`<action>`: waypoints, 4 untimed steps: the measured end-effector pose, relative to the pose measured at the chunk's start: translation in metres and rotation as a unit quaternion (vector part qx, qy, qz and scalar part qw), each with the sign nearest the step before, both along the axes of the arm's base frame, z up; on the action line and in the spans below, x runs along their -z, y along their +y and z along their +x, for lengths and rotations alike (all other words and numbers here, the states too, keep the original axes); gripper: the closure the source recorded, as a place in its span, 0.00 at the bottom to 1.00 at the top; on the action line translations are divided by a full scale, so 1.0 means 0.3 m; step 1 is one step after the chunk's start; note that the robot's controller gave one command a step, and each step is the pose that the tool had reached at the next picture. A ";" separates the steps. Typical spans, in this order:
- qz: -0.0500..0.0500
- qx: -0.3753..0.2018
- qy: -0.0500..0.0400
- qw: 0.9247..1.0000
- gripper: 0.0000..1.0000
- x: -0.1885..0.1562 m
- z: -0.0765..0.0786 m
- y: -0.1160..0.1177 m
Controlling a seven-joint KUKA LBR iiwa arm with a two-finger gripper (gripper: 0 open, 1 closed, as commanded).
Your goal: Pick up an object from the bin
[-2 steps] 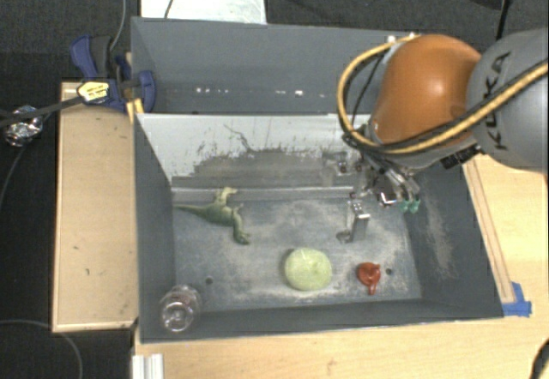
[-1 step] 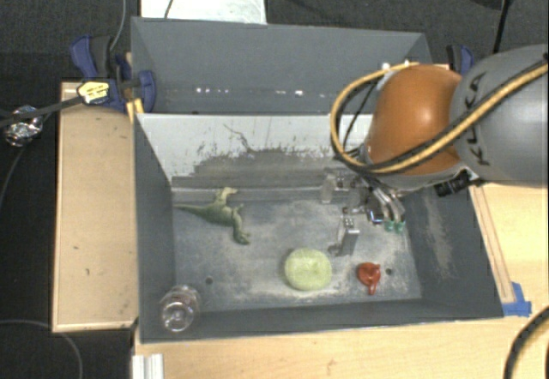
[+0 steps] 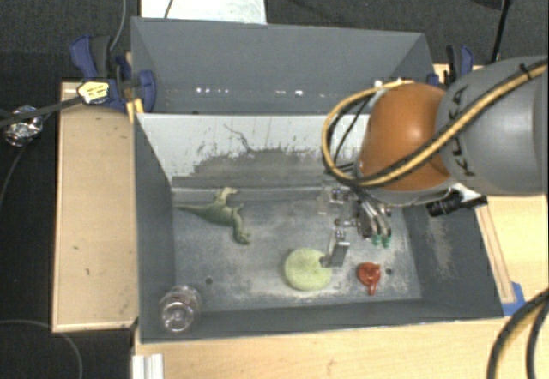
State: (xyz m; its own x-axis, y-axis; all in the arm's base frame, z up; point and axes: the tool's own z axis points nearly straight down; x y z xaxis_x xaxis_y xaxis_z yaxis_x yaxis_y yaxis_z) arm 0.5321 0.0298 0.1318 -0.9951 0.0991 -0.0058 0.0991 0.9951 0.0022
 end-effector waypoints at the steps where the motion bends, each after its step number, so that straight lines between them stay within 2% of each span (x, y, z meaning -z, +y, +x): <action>1: -0.002 -0.127 -0.004 0.992 0.00 0.140 -0.077 -0.022; 2: -0.001 -0.162 0.001 0.987 0.00 0.197 -0.098 0.019; 3: -0.001 -0.138 -0.002 0.990 1.00 0.205 -0.115 0.023; 4: -0.001 -0.138 -0.002 0.990 1.00 0.205 -0.115 0.023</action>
Offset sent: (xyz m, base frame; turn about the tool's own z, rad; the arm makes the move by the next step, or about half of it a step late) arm -0.0297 0.0103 -0.0618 -0.3364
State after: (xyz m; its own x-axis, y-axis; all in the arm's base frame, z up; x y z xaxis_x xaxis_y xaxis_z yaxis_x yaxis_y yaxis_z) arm 0.4975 0.0367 0.0702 -0.9843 -0.1761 -0.0093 -0.1761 0.9844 -0.0006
